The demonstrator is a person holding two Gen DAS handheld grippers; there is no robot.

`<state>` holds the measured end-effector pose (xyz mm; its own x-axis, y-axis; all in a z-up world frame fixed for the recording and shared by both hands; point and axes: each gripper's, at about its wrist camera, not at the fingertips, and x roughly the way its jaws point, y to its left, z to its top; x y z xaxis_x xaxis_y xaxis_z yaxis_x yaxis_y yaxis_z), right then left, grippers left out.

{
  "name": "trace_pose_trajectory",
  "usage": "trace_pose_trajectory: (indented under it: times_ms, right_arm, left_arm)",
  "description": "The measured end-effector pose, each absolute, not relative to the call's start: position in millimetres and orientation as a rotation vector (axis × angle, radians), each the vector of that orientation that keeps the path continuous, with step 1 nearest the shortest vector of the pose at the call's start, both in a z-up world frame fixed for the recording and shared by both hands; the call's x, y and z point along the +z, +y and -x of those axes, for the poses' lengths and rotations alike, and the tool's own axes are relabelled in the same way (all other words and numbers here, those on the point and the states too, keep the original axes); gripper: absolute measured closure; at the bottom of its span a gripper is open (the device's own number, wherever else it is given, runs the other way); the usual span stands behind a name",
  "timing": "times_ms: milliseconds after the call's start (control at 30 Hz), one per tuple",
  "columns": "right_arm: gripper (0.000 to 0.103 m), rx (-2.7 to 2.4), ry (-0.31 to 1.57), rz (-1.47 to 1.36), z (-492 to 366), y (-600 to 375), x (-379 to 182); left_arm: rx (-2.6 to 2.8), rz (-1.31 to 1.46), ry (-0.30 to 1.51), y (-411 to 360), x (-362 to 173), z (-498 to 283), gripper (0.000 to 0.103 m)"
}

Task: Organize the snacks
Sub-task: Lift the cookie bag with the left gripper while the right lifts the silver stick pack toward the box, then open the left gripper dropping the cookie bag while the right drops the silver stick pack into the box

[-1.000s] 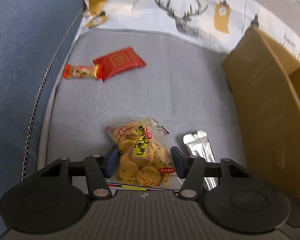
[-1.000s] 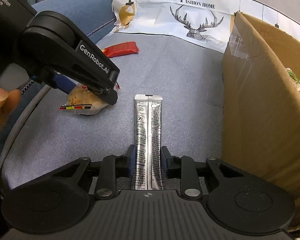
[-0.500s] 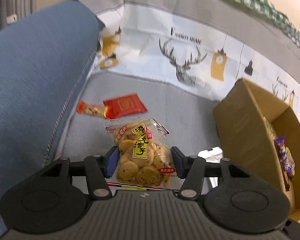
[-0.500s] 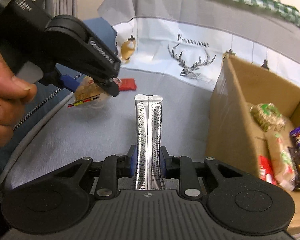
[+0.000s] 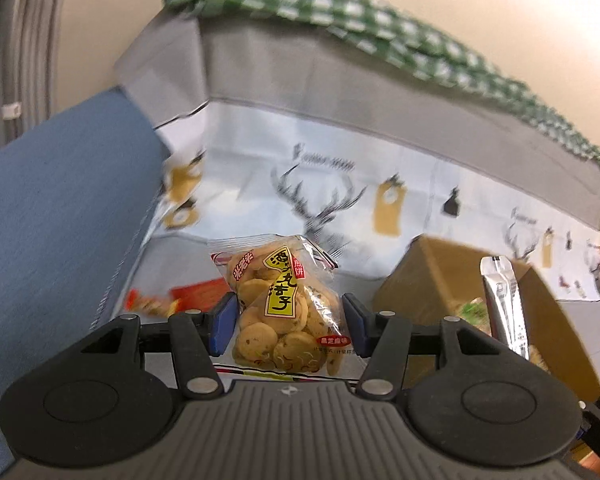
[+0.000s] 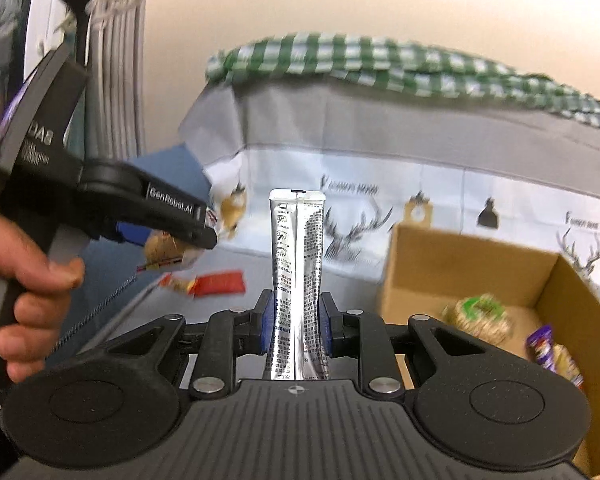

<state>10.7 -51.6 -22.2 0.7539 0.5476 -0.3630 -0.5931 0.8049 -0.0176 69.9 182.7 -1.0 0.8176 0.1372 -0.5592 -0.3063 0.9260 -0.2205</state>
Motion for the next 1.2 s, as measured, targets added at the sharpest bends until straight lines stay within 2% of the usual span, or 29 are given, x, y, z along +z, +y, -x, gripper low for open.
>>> trace_pose_trajectory:
  times_ms: [533, 933, 1200]
  right_arm:
    - [0.079, 0.373, 0.324, -0.016, -64, -165, 0]
    - [0.079, 0.240, 0.373, -0.040, -81, -200, -9]
    - [0.079, 0.213, 0.377, -0.031, -83, -202, -12]
  left_arm:
    - [-0.034, 0.191, 0.394, 62, 18, -104, 0.042]
    - [-0.180, 0.171, 0.404, 4, 6, -130, 0.042]
    - [-0.213, 0.169, 0.411, -3, 3, -134, 0.042]
